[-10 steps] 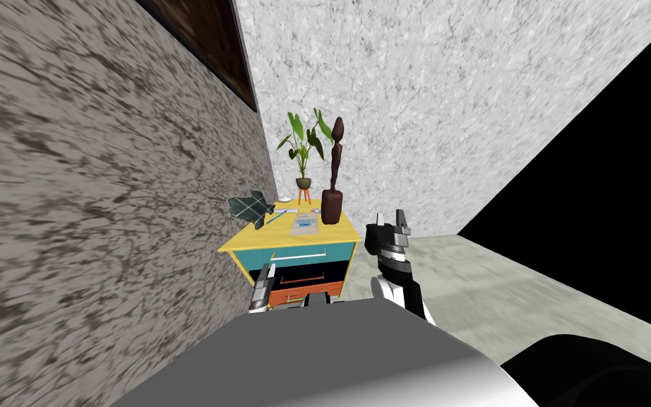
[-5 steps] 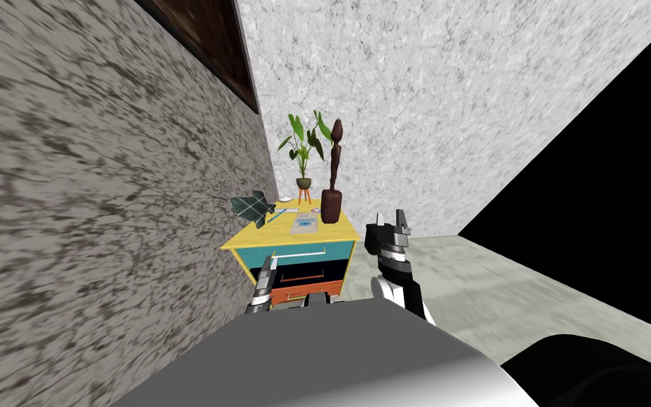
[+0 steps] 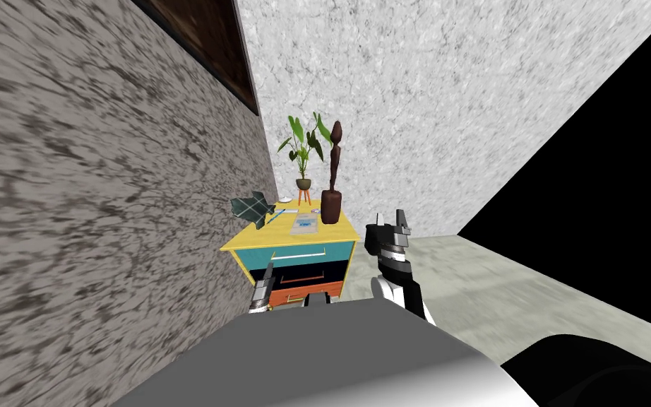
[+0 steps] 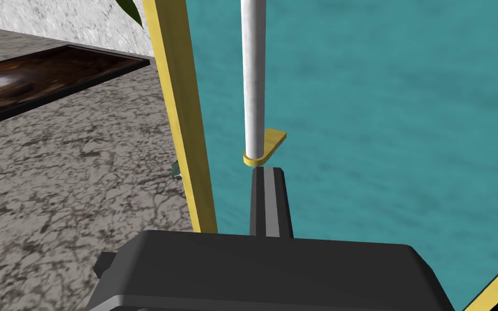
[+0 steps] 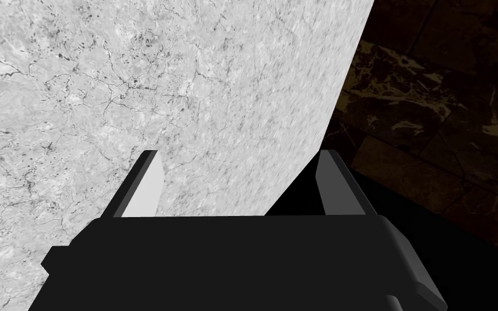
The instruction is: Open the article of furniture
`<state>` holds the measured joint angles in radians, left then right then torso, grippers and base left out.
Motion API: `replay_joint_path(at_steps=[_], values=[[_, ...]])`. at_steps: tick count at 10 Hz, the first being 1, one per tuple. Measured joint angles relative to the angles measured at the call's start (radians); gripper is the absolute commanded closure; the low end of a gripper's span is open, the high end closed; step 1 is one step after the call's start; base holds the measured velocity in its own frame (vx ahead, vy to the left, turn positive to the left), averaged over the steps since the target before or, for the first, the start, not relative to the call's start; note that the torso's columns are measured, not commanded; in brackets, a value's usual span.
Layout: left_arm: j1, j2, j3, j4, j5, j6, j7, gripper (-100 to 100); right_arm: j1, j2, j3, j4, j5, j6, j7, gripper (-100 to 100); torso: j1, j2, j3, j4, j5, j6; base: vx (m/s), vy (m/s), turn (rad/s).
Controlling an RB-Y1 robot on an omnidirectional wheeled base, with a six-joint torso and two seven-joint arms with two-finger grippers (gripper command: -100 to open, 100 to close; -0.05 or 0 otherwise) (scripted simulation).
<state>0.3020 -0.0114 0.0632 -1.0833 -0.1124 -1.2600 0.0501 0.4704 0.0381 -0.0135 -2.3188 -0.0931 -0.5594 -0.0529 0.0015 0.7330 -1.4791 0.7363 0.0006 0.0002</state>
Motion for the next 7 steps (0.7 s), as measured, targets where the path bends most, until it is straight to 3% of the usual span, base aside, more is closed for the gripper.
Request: replay_joint_path(at_steps=[1, 2, 7], values=[[0.001, 0.001, 0.001, 0.011, 0.0, -0.011, 0.0, 100, 0.0, 0.0, 0.0, 0.0, 0.0, 0.0, 0.0, 0, -0.001, 0.003, 0.002, 0.001, -0.001, 0.0, 0.013, 0.005, 0.0], [0.0, 0.001, 0.002, 0.013, 0.001, -0.014, 0.0, -100, 0.0, 0.0, 0.0, 0.0, 0.0, 0.0, 0.0, 0, -0.002, 0.006, 0.004, 0.002, -0.001, 0.0, 0.0, 0.0, 0.0], [-0.019, 0.099, 0.0, 0.0, 0.008, 0.031, 0.007, -100, 0.0, 0.0, 0.0, 0.0, 0.0, 0.0, 0.0, 0, -0.002, 0.005, 0.003, 0.002, -0.001, 0.0, -0.03, -0.015, 0.01]])
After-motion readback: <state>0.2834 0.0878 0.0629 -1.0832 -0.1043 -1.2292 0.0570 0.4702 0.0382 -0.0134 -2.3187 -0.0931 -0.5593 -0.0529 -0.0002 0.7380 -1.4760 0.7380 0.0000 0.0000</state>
